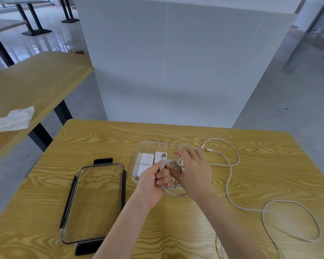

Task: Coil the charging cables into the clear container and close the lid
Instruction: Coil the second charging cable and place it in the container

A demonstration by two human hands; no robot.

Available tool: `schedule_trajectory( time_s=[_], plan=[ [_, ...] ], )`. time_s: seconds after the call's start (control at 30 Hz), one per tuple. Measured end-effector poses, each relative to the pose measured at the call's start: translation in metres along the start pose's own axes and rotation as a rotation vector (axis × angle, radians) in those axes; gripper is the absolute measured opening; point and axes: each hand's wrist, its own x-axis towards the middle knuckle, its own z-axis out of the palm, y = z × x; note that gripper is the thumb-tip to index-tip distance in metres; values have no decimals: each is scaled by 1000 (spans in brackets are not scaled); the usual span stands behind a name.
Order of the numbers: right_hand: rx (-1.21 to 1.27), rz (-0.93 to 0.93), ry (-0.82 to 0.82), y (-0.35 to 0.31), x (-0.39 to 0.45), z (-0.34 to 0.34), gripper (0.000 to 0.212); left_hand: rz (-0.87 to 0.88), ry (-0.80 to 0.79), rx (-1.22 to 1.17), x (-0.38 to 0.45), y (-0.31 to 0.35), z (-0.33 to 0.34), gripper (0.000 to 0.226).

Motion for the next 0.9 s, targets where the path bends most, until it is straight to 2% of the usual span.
schedule_trajectory(
  time_s=[0.07,0.1,0.13,0.2,0.4,0.5,0.57,0.63,0.77,0.9],
  plan=[
    [54,150,-297,0,4,-5,40,-27,-31,11,-2,0,4,38],
    [188,260,-460,0,6,-7,40,-36,-43,21,-2,0,5,37],
    [372,378,-545,0,7,-9,35,-40,-49,31,-3,1,7,37],
    [665,550,-539,3,9,-8,18,-39,-36,33,-2,0,9,37],
    [1246,915,-570,11,8,-13,15,-6,63,59,1,3,5,37],
    [1378,1038,-563,11,12,-17,22,48,144,144,3,4,4,34],
    [1431,1112,-531,11,12,-18,25,74,216,311,5,3,0,34],
    [1406,1091,-525,13,10,-16,23,88,277,495,6,0,-3,37],
    [1455,1125,-502,15,6,-14,21,103,259,629,4,-1,-3,40],
    [1545,1309,-454,16,2,-5,14,80,206,664,4,-3,-3,36]
  ],
)
